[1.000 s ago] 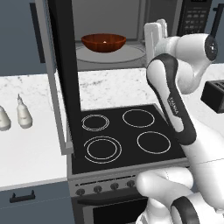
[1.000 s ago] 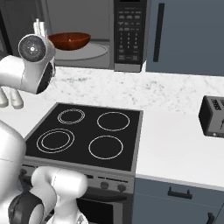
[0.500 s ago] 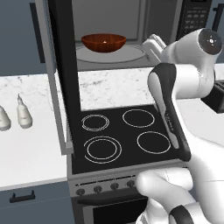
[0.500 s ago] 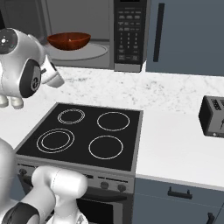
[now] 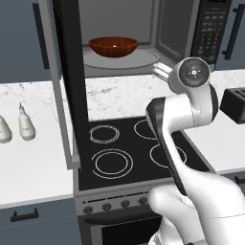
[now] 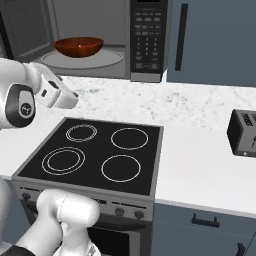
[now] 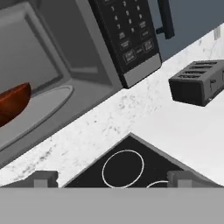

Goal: Open the microwave, place the bowl with waffle inside the microwave, then close the microwave door and turn it on.

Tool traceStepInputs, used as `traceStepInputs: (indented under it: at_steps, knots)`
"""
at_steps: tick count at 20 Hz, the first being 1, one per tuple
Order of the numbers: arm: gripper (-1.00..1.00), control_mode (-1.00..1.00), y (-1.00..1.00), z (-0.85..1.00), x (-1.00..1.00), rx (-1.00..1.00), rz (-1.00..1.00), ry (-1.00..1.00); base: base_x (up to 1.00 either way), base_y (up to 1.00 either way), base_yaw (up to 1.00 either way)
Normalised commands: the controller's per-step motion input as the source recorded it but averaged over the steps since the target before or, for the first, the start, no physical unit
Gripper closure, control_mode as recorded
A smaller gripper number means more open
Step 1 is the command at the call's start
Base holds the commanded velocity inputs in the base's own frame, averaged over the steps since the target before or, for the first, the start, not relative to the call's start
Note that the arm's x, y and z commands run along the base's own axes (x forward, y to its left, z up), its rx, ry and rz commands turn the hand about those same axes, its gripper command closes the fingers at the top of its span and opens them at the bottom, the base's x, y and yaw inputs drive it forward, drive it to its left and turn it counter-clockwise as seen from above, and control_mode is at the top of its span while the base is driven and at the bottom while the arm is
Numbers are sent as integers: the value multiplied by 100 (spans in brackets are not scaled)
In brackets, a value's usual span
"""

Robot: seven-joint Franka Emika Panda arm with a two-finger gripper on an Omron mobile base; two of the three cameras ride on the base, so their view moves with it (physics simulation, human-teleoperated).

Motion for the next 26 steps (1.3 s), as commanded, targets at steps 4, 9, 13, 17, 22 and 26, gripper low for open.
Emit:
traceStepInputs:
  at_steps: [4,9,13,17,22,26]
  knots:
    - [-100,-100,0,-54,0,-5,-17,-26,0,0,0]
    - [-100,-100,14,-40,3,4,-12,-23,0,0,0]
    - [-100,-100,33,-28,1,8,-10,-21,0,0,0]
    - [-100,-100,43,-23,0,13,-10,-17,0,0,0]
    - [-100,-100,48,-16,0,15,-8,-12,0,0,0]
    - [-100,-100,55,-17,0,11,-8,-13,0,0,0]
